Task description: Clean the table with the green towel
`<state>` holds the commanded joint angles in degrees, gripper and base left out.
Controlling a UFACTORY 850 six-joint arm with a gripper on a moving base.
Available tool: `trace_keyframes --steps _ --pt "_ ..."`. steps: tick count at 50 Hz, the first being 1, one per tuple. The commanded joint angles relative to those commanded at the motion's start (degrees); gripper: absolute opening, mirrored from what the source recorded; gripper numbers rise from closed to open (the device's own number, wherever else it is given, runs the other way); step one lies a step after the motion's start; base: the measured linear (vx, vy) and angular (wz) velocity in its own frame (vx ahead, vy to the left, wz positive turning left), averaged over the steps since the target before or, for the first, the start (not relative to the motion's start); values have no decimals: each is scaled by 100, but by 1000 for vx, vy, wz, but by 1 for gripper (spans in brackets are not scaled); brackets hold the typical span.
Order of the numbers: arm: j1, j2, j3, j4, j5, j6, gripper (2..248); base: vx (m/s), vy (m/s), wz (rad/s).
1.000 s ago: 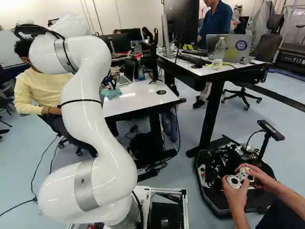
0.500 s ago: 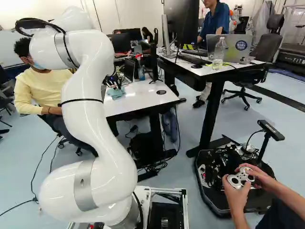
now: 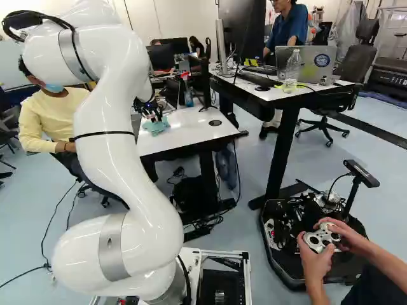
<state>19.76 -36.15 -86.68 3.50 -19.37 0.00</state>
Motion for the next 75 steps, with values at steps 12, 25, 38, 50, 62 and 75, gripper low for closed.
trace_keyframes --steps 12,25,38,50,62,75 --pt "135 215 301 0 0 0 51 0 0 0" --pt "344 309 429 0 0 0 51 0 0 0" --pt "537 218 303 0 0 0 51 0 0 0" --pt "642 -52 -74 0 0 0 51 0 0 0" --pt "611 -336 -477 0 0 0 51 0 0 0" --pt "438 -497 -707 0 0 0 51 0 0 0"
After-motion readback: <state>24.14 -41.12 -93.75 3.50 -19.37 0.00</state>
